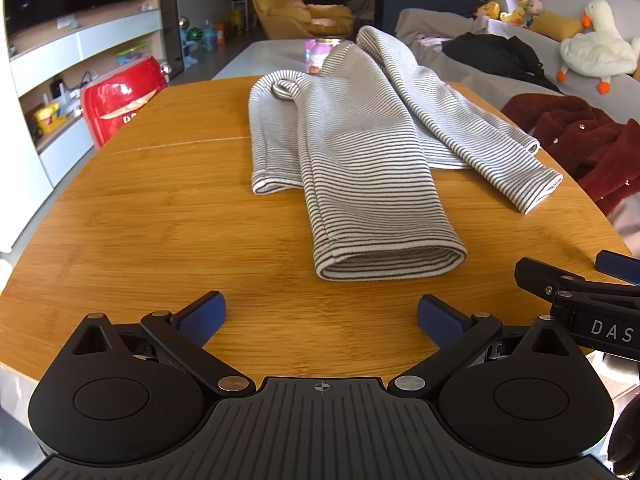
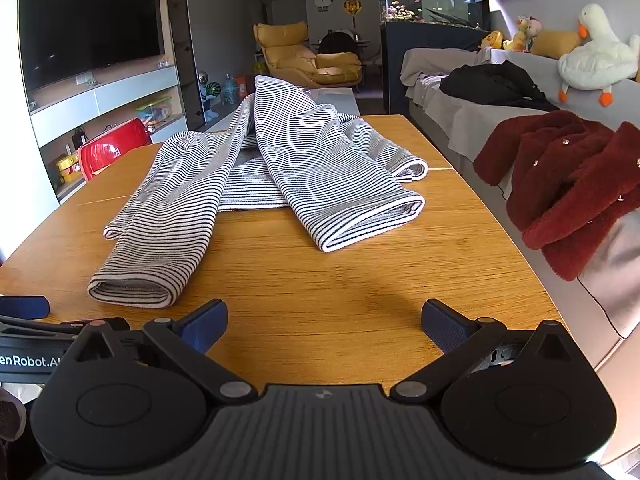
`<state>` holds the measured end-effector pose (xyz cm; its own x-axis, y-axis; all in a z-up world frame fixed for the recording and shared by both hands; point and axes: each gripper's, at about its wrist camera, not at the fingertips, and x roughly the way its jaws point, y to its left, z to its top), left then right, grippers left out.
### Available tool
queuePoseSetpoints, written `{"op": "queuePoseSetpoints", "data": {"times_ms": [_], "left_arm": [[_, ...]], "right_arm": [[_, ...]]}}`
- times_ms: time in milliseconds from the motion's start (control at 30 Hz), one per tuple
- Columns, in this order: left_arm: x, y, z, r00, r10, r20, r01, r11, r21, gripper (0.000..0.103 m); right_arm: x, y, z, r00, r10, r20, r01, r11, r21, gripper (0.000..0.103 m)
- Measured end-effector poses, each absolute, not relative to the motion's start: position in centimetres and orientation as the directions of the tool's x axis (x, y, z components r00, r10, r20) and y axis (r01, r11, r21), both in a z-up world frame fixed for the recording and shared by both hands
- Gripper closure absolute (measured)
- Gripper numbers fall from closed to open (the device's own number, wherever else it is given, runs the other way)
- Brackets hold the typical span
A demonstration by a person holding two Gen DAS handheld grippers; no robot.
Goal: Fold clothes
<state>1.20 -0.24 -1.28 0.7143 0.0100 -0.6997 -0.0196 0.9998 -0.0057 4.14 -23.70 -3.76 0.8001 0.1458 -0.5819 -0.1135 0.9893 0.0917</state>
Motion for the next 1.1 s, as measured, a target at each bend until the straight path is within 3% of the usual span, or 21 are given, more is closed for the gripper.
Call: {"op": "queuePoseSetpoints", "data": {"times_ms": [1100], "left_arm": [[1.14,-0.26,-1.23,0.714,0.013,-0.7,-0.022,1.0,-0.004,0.0]], "right_arm": [[4.01,-23.34,-4.01,0.799,0.132,-0.586,-0.119,0.991,0.061,0.0]]}}
